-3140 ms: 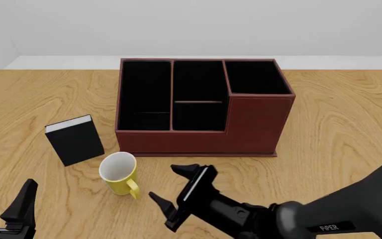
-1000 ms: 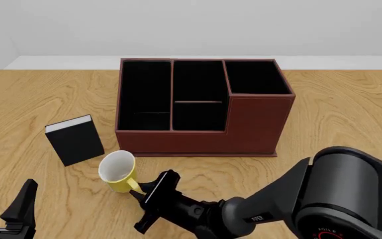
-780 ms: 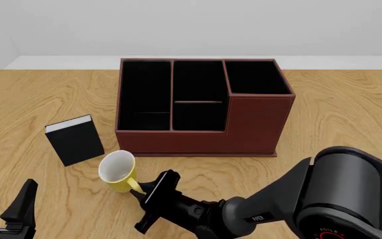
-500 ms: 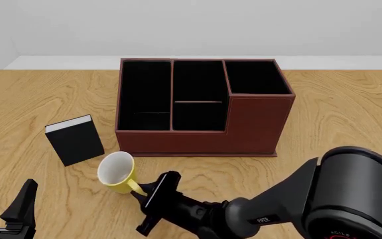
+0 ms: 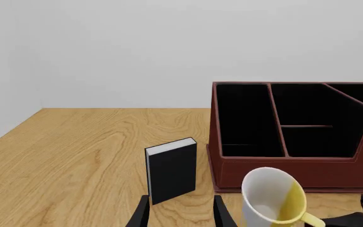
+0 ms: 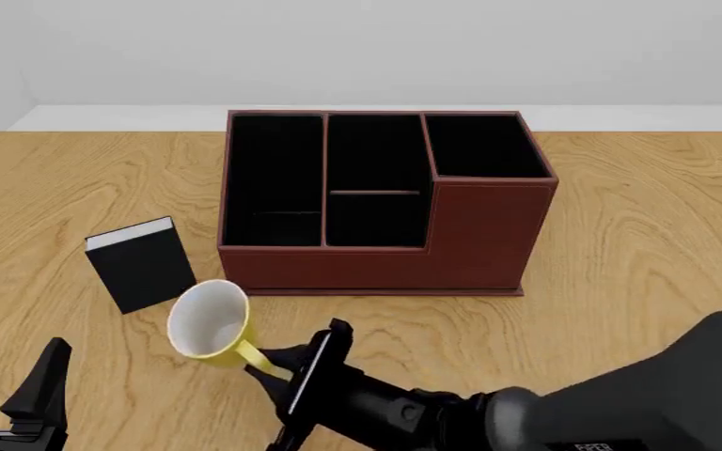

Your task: Pick up the yellow and white mug and place it to the right of the caddy.

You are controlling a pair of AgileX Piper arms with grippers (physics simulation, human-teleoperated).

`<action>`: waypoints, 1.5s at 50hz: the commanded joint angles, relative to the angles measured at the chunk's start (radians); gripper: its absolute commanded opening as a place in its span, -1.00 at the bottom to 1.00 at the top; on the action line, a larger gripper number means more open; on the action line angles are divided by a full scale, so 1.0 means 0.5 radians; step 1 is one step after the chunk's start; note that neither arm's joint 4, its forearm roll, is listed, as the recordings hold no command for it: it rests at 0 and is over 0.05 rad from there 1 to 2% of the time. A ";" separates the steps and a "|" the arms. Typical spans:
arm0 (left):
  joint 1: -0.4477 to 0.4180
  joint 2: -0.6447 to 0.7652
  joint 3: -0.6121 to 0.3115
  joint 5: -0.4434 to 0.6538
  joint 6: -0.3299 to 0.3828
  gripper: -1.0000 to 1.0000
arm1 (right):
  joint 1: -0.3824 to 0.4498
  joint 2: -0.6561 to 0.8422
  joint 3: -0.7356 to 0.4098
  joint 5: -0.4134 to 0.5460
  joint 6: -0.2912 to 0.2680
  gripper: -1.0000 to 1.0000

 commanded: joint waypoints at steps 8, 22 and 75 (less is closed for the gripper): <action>0.000 0.000 0.000 0.000 0.000 1.00 | -0.030 -0.630 0.219 0.299 -0.008 -1.00; 0.000 0.000 0.000 0.000 0.000 1.00 | -0.035 -1.074 0.249 0.625 0.077 -1.00; 0.000 0.000 0.000 0.000 0.000 1.00 | -0.133 -1.922 0.105 1.367 0.140 -1.00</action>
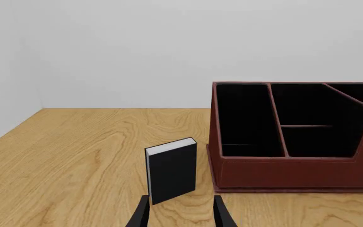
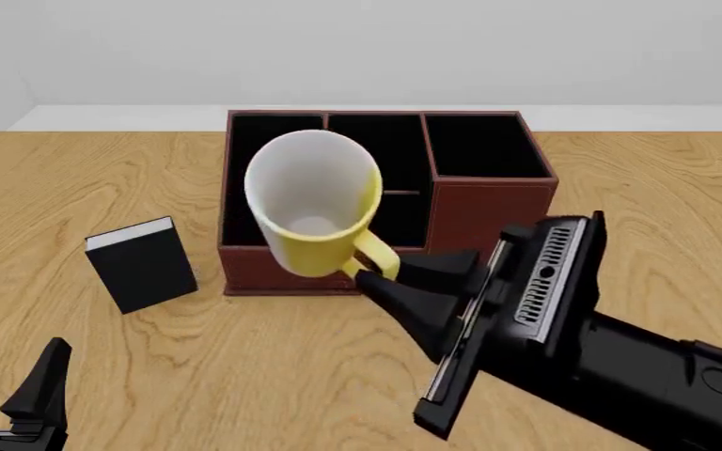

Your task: Pick up the yellow and white mug and place it to the right of the caddy.

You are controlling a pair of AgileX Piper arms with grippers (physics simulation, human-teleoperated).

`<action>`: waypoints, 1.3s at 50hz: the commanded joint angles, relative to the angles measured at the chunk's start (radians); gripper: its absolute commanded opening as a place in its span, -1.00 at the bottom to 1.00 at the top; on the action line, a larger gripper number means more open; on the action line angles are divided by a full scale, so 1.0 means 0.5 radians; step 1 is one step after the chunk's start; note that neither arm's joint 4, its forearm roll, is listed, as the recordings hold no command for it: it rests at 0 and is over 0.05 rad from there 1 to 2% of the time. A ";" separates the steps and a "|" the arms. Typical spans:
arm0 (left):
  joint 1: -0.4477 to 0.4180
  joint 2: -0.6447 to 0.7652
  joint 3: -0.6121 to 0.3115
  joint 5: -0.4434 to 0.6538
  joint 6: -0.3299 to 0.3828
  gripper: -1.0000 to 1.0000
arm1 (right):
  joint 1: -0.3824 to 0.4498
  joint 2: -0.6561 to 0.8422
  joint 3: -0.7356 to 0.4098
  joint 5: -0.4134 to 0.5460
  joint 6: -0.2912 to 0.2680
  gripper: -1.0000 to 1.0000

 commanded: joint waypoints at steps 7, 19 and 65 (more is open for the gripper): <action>0.001 0.000 0.000 0.000 0.000 1.00 | -0.099 -0.213 -0.041 0.160 -0.006 -1.00; 0.000 0.000 0.000 0.000 0.000 1.00 | -0.189 -0.352 -0.078 0.284 -0.013 -1.00; 0.000 0.000 0.000 0.000 0.000 1.00 | -0.463 -0.603 -0.143 0.507 -0.093 -1.00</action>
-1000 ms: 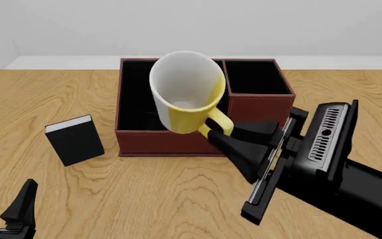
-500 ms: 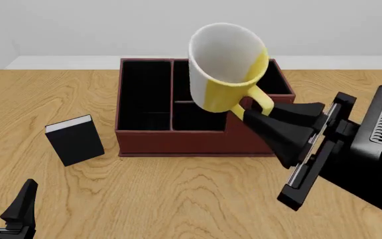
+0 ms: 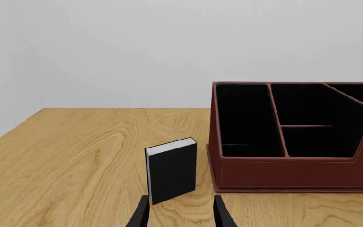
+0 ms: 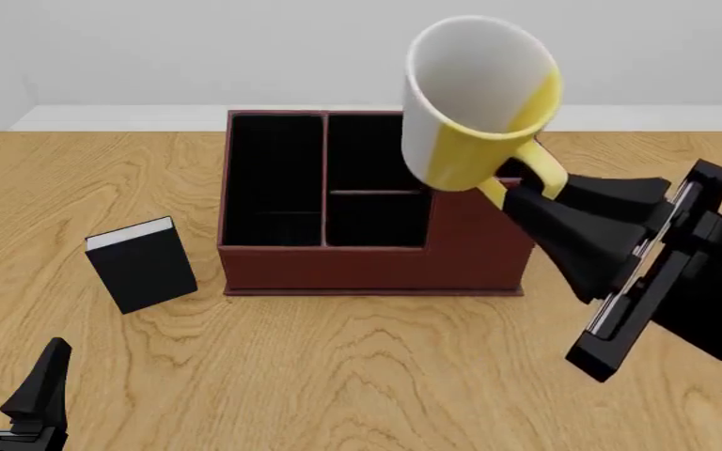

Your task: Pick up the yellow and white mug and place it to the right of the caddy.

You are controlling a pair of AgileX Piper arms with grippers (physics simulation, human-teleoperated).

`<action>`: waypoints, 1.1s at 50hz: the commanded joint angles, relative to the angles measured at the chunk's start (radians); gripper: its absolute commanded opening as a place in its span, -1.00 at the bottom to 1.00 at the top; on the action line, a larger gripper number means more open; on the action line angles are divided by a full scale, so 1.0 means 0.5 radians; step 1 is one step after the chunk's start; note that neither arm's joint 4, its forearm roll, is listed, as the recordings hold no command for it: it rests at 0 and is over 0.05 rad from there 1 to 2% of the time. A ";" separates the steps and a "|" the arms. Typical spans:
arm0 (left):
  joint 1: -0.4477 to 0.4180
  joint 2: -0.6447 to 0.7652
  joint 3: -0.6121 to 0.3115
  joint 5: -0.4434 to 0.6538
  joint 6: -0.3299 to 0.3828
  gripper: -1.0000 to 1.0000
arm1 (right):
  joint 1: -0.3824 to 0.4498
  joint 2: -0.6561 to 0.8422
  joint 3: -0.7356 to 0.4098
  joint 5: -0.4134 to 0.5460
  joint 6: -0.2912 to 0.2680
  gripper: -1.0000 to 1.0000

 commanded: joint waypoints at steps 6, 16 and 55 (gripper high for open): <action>0.000 0.000 0.000 0.000 0.001 1.00 | -0.104 -0.081 -0.037 0.075 0.018 -1.00; 0.000 0.000 0.000 0.000 -0.001 1.00 | -0.170 -0.124 -0.052 0.122 0.025 -1.00; 0.005 0.011 -0.005 -0.006 0.000 1.00 | -0.422 -0.218 -0.075 0.205 0.087 -1.00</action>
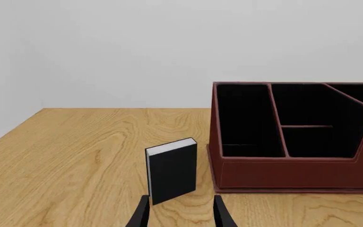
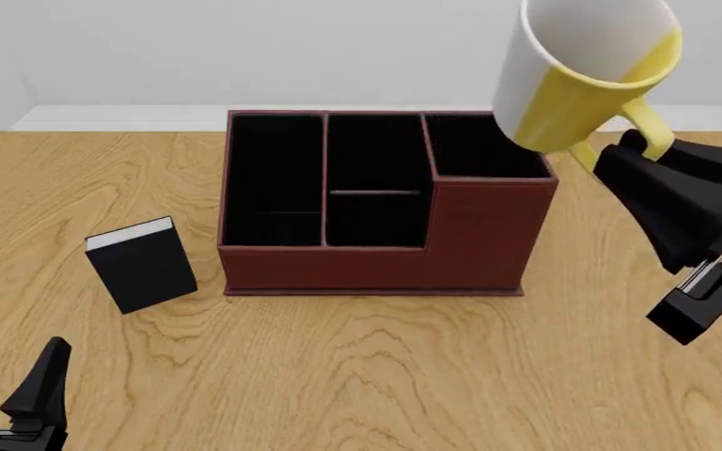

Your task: Pick up the yellow and white mug and place it to the right of the caddy.

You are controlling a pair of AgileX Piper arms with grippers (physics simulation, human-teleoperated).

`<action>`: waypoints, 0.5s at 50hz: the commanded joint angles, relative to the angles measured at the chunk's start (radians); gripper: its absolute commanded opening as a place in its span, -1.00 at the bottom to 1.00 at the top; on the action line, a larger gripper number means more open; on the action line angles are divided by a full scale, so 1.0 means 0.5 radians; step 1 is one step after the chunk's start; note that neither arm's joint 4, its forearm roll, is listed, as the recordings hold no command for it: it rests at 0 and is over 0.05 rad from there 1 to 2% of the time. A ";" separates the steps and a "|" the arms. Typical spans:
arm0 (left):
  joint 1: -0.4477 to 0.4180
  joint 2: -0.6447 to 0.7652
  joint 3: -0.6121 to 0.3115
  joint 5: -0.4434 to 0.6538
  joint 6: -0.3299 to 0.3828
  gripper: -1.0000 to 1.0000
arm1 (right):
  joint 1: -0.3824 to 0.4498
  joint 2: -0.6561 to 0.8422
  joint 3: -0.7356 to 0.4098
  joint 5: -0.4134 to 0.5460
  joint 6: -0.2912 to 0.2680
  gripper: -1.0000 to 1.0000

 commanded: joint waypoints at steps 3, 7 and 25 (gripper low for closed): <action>0.001 -0.006 -0.003 0.008 0.000 1.00 | -0.108 -0.027 0.008 -0.001 0.032 -1.00; 0.001 0.004 0.001 -0.004 0.000 1.00 | -0.136 -0.030 0.000 0.008 0.041 -1.00; 0.001 -0.006 0.000 0.005 0.000 1.00 | -0.249 -0.063 -0.005 0.035 0.038 -1.00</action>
